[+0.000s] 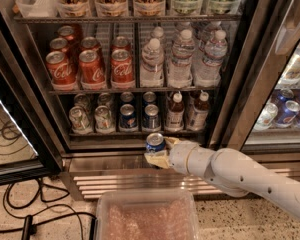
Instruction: Pick pepsi can from bottom shelf of fridge
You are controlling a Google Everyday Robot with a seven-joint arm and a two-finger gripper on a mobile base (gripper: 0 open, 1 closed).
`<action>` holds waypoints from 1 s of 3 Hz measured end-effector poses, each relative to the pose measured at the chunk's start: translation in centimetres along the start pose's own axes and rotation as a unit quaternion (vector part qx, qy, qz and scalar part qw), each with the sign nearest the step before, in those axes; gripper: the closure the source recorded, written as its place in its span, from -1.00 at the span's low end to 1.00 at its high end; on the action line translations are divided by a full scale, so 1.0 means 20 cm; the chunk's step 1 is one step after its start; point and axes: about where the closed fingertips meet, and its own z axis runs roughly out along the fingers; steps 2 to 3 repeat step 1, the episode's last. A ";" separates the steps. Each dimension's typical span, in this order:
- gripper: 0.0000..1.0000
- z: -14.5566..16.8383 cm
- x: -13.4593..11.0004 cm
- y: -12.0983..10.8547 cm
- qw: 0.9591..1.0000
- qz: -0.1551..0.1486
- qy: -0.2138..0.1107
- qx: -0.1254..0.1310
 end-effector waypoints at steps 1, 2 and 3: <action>1.00 0.00 0.00 0.00 1.000 0.000 0.000 0.000; 1.00 0.00 0.00 0.00 1.000 0.000 0.000 0.000; 1.00 0.00 0.00 0.00 1.000 0.000 0.000 0.000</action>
Offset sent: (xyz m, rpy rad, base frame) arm 0.0000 0.0000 0.0000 0.0000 0.0000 0.0000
